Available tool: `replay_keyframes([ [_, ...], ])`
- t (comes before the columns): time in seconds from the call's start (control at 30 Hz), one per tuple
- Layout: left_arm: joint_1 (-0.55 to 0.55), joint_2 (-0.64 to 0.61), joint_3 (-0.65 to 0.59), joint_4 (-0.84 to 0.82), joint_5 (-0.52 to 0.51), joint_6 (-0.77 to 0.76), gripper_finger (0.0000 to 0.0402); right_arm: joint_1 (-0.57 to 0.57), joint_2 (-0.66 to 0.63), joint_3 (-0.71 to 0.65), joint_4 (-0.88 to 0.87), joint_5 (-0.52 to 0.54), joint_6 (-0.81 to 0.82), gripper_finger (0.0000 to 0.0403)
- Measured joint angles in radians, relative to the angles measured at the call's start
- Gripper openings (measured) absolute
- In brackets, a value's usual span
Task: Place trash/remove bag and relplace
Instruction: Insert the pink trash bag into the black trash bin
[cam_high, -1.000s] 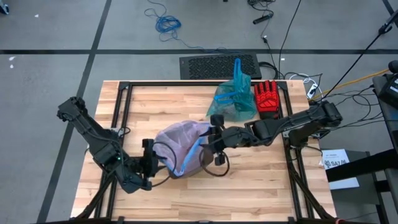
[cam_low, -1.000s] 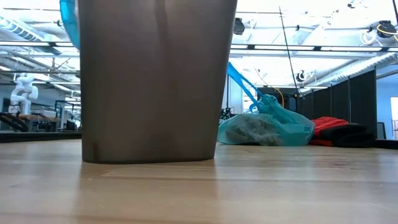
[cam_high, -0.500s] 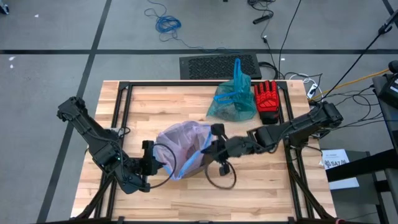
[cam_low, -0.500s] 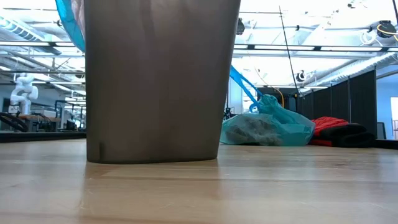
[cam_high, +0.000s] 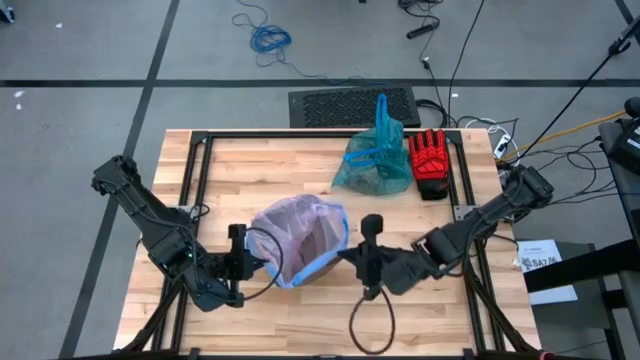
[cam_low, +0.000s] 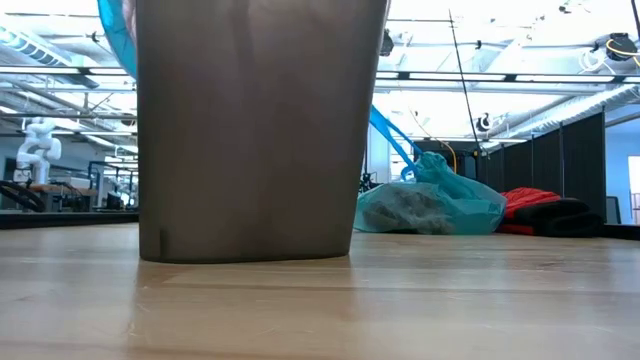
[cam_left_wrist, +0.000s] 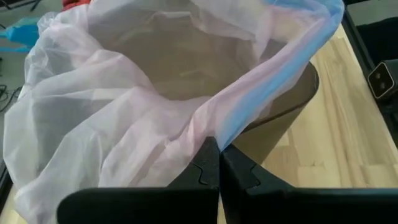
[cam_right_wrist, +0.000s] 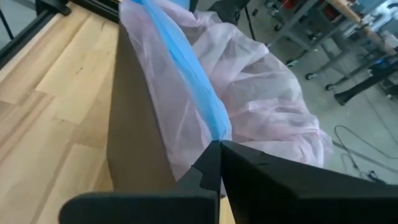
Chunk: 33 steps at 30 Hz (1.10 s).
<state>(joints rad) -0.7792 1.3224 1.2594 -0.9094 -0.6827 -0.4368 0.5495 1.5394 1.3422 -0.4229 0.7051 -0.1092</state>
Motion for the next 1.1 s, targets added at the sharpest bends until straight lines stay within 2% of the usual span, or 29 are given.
replay_keyframes([
  [0.43,-0.002,0.079,0.014,0.005,-0.01,0.0,0.0,0.072,0.0,0.0,-0.025,0.033,0.146,0.0],
  [0.7,-0.031,0.107,0.108,-0.026,-0.059,0.033,0.0,0.081,0.052,0.0,-0.023,0.061,0.146,0.0],
  [0.87,-0.061,0.135,0.117,-0.025,-0.061,0.024,0.0,0.085,0.101,0.0,-0.024,0.069,0.152,0.0],
  [1.1,-0.082,0.233,0.117,-0.025,-0.091,-0.033,0.0,0.117,0.128,-0.001,-0.027,0.142,0.156,0.0],
])
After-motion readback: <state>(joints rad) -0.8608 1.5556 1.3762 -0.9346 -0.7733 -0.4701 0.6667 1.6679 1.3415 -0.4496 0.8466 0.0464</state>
